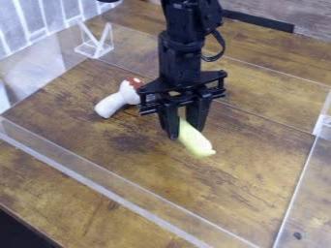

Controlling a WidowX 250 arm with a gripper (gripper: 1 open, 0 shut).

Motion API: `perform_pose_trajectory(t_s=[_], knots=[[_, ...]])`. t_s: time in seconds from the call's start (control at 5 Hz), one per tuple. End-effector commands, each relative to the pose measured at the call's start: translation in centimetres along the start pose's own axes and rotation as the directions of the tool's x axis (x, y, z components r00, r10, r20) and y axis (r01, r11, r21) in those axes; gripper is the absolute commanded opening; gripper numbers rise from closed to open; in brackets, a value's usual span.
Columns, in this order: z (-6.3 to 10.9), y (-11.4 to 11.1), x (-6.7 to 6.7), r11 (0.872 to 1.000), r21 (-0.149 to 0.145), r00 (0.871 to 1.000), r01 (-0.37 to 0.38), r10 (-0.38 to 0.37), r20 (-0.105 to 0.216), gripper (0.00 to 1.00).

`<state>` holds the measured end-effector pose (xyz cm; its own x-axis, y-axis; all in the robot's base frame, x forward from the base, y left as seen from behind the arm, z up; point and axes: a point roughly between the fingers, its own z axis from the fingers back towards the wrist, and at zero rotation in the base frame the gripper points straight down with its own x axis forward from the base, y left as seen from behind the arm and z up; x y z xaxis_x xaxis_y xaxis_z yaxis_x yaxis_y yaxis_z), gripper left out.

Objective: Move the green spoon to the left

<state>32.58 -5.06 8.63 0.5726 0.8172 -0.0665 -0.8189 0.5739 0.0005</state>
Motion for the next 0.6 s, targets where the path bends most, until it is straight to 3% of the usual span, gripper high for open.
perform_pose_trajectory(t_s=[0.0,0.4], knots=[[4.7,-0.2,1.1,0.992,-0.126,0.999,-0.005,0.012,0.048,0.0],[7.0,0.7,1.9,0.983,-0.186,0.999,-0.009,0.016,0.034,0.0]])
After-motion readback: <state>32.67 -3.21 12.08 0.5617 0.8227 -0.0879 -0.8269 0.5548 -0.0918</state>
